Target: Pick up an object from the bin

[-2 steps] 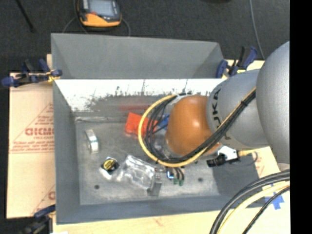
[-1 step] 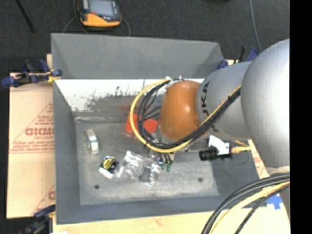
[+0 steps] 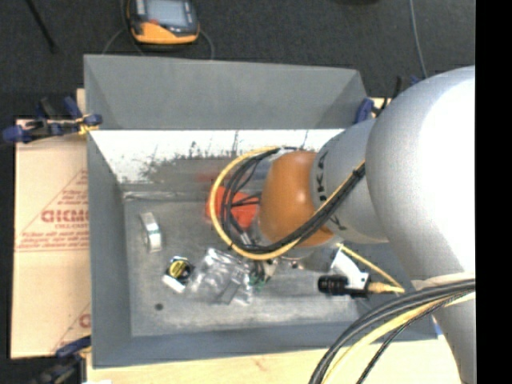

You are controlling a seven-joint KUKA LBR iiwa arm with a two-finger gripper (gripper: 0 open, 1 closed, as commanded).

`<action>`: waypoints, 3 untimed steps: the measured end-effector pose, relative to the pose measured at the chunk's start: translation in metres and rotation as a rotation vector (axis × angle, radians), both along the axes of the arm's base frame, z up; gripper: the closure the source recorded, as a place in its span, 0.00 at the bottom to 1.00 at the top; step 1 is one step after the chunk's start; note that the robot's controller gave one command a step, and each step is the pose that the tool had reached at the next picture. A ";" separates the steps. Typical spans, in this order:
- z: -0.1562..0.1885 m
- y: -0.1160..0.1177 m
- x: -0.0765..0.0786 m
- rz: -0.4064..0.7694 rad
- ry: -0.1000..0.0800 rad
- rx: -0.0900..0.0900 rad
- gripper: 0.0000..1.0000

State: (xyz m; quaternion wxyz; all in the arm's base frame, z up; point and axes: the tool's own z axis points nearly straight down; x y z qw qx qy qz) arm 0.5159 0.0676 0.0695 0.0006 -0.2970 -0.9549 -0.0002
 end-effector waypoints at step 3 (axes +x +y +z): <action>0.016 -0.001 0.003 -0.004 -0.006 -0.001 1.00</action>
Offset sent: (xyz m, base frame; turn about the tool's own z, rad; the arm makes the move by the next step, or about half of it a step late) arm 0.0000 0.0000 0.0000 0.0000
